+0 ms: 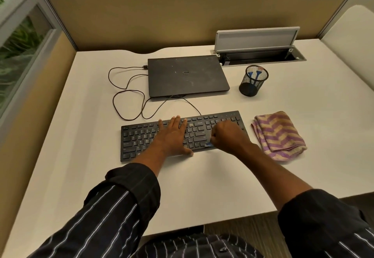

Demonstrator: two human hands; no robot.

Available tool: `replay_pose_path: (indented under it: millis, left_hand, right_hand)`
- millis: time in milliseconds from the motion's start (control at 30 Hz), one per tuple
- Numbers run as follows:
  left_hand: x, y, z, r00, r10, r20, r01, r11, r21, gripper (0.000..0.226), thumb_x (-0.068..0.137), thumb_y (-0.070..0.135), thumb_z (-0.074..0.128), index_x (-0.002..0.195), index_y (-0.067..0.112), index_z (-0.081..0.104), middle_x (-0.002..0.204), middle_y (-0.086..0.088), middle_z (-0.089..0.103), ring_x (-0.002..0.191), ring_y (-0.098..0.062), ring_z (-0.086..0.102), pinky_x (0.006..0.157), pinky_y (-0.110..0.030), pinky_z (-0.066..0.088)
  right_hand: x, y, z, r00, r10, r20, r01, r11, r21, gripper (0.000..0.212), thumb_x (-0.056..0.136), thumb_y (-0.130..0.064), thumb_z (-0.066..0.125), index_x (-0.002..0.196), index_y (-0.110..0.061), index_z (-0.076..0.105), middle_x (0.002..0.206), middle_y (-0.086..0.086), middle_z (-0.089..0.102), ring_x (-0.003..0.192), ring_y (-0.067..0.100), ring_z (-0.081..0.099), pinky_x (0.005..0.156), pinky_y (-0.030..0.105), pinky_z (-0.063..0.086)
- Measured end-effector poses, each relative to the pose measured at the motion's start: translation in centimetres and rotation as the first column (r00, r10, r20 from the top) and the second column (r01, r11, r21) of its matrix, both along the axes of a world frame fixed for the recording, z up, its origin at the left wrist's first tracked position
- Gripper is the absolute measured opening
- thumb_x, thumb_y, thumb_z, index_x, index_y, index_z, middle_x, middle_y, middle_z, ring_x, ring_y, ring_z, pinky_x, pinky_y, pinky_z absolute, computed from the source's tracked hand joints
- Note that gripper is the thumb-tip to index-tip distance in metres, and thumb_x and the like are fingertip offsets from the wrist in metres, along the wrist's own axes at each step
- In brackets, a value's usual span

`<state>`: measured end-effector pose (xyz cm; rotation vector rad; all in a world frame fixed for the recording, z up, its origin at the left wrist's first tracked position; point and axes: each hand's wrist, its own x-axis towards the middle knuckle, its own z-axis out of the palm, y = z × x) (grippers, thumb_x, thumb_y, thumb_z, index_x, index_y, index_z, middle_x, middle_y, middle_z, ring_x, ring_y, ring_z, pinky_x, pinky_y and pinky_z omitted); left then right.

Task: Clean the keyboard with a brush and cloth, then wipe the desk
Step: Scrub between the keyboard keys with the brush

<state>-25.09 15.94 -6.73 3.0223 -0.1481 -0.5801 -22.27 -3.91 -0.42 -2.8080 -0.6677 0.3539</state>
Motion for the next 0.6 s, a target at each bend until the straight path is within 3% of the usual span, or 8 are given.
replay_pose_path:
  millis: [133, 300, 433, 600]
  left_hand:
    - [0.0, -0.1, 0.2, 1.000, 0.012, -0.007, -0.012, 1.000, -0.008, 0.127, 0.076, 0.078, 0.063, 0.159, 0.016, -0.009, 0.168, -0.011, -0.007, 0.155, -0.029, -0.006, 0.118, -0.067, -0.004]
    - [-0.1, -0.1, 0.2, 1.000, 0.020, -0.002, -0.020, 0.999, -0.031, 0.126, 0.075, 0.076, 0.065, 0.160, 0.016, -0.007, 0.168, -0.010, -0.005, 0.155, -0.028, -0.005, 0.118, -0.069, -0.003]
    - [0.0, 0.0, 0.3, 1.000, 0.022, -0.006, -0.023, 0.999, -0.031, 0.126, 0.075, 0.076, 0.066, 0.160, 0.017, -0.007, 0.168, -0.010, -0.005, 0.155, -0.027, -0.005, 0.117, -0.069, -0.003]
    - [-0.2, -0.1, 0.3, 0.999, 0.033, 0.004, -0.033, 0.999, -0.042, 0.126, 0.074, 0.074, 0.067, 0.160, 0.018, -0.006, 0.169, -0.009, -0.004, 0.155, -0.027, -0.004, 0.117, -0.069, -0.002]
  right_hand:
    - [0.2, 1.1, -0.1, 0.997, 0.068, 0.032, -0.070, 0.995, 0.071, 0.022, 0.092, -0.019, 0.057, 0.081, -0.010, 0.073, 0.070, 0.001, 0.066, 0.058, 0.011, 0.058, 0.063, 0.028, 0.054]
    - [-0.6, 1.6, -0.6, 0.993, 0.118, 0.012, -0.117, 0.993, -0.018, 0.017, 0.083, -0.023, 0.071, 0.088, -0.007, 0.071, 0.080, 0.007, 0.067, 0.071, 0.022, 0.063, 0.068, 0.034, 0.057]
    - [-0.1, 1.9, -0.3, 0.992, 0.121, 0.031, -0.121, 0.993, 0.010, 0.013, 0.087, -0.019, 0.066, 0.084, -0.008, 0.070, 0.077, 0.006, 0.068, 0.064, 0.016, 0.060, 0.062, 0.028, 0.053]
    - [0.0, 1.8, -0.5, 0.988, 0.145, 0.052, -0.147, 0.988, 0.043, 0.010, 0.090, -0.014, 0.064, 0.091, -0.008, 0.071, 0.090, 0.006, 0.067, 0.077, 0.017, 0.062, 0.071, 0.025, 0.051]
